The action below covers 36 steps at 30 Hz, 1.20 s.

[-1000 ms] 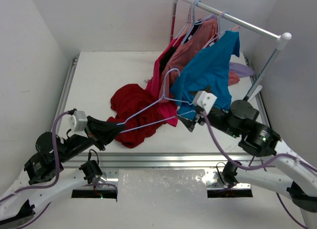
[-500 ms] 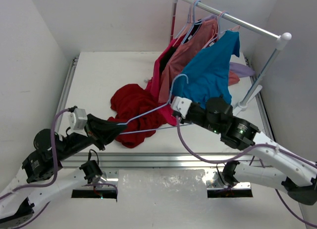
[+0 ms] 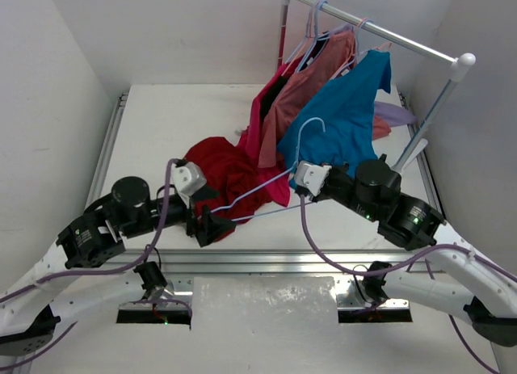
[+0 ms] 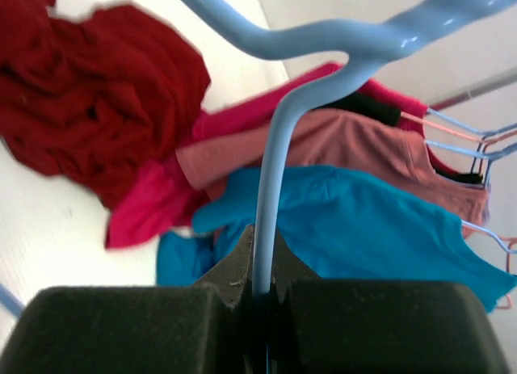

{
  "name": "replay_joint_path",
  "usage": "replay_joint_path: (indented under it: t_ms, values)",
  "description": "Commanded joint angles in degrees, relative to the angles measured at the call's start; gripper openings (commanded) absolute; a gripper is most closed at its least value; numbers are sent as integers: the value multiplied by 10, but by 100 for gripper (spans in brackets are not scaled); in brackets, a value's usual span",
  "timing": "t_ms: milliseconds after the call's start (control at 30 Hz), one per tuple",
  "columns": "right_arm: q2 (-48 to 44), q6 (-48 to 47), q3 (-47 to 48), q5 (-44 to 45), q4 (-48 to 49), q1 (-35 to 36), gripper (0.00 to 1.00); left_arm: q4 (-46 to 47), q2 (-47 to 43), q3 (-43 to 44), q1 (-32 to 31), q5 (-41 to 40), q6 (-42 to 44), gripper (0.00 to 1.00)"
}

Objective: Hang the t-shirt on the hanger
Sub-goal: Pick up the hanger from the clothesline.

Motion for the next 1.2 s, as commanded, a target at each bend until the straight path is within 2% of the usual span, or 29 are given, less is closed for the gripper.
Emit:
replay_joint_path:
  t_ms: [0,33,233,400,533,600,700,833,967,1067,1167]
  values:
    - [33,-57,43,-66,-52,20,0,8,49,20,-1,21,19,86]
    - [44,-64,64,-75,-96,21,0,5,54,23,-1,29,20,86]
    - [68,-81,81,-27,-135,21,0,-13,96,40,-3,28,26,86]
    - [77,-94,59,-21,-114,20,0,-31,136,71,-3,19,20,86]
    - [86,-101,45,-9,-93,21,0,-60,172,115,-3,-40,-3,86]
    - [95,-106,36,10,-86,22,0,-74,178,136,-3,-44,-8,86]
    - [95,-110,20,24,-73,21,0,-84,175,141,-3,-68,-11,88]
    - [68,-112,-2,29,-46,20,0,-91,138,110,-3,-111,-24,94]
    - [55,-102,12,0,-35,20,0,-80,120,69,-3,-78,-23,96]
    - [55,-106,8,40,-14,20,0,-71,126,57,-3,-26,-21,96]
    - [47,-116,-11,59,22,21,0,-54,130,41,-3,64,-16,96]
